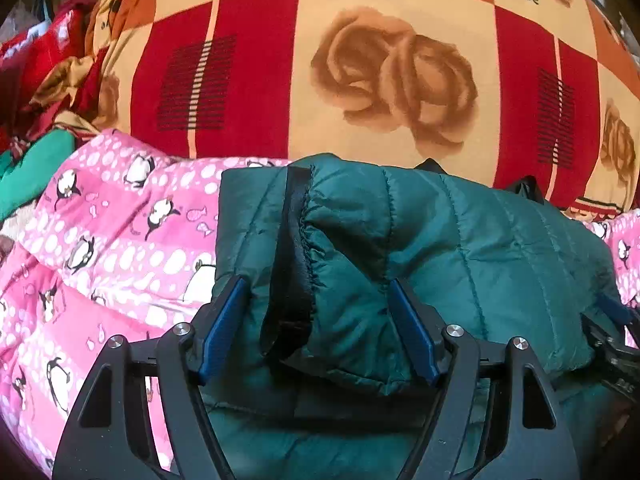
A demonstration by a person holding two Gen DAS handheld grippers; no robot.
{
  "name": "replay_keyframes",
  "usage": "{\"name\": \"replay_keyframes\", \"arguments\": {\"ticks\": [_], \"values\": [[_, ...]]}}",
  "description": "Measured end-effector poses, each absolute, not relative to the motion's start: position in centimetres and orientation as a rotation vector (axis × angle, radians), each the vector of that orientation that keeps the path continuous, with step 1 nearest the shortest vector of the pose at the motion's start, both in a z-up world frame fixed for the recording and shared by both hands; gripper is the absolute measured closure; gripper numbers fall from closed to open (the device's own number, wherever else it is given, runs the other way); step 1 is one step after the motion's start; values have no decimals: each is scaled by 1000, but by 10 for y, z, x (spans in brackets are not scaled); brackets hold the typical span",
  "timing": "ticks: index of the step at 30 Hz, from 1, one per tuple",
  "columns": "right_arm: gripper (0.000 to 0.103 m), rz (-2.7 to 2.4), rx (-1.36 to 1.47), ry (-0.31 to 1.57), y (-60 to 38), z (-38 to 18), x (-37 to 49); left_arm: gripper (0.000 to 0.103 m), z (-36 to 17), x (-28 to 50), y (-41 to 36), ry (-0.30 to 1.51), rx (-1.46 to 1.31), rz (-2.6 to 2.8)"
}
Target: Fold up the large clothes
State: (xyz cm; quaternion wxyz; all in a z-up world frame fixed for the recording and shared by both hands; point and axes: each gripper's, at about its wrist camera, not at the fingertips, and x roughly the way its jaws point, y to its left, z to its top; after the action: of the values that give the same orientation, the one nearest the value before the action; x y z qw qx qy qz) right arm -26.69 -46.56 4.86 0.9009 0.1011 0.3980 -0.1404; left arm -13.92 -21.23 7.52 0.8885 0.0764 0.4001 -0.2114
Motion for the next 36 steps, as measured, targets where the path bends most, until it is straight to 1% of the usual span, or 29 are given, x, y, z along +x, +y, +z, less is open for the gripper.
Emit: {"name": "replay_keyframes", "arguments": {"ticks": [5, 7, 12, 14, 21, 26, 36], "values": [[27, -279, 260, 813, -477, 39, -264, 29, 72, -142, -219, 813, 197, -430], [27, -277, 265, 813, -478, 46, -267, 29, 71, -142, -219, 813, 196, -428], [28, -298, 285, 739, -478, 74, -296, 28, 70, -142, -218, 810, 195, -429], [28, -332, 274, 740, -482, 75, -304, 26, 69, -142, -218, 807, 197, -429], [27, -376, 264, 811, -498, 43, -303, 23, 66, -144, -221, 787, 213, -424], [27, -377, 292, 816, -506, 38, -299, 21, 65, -145, -223, 782, 225, -420], [28, -396, 299, 743, -499, 70, -319, 21, 64, -146, -223, 780, 226, -419]]}}
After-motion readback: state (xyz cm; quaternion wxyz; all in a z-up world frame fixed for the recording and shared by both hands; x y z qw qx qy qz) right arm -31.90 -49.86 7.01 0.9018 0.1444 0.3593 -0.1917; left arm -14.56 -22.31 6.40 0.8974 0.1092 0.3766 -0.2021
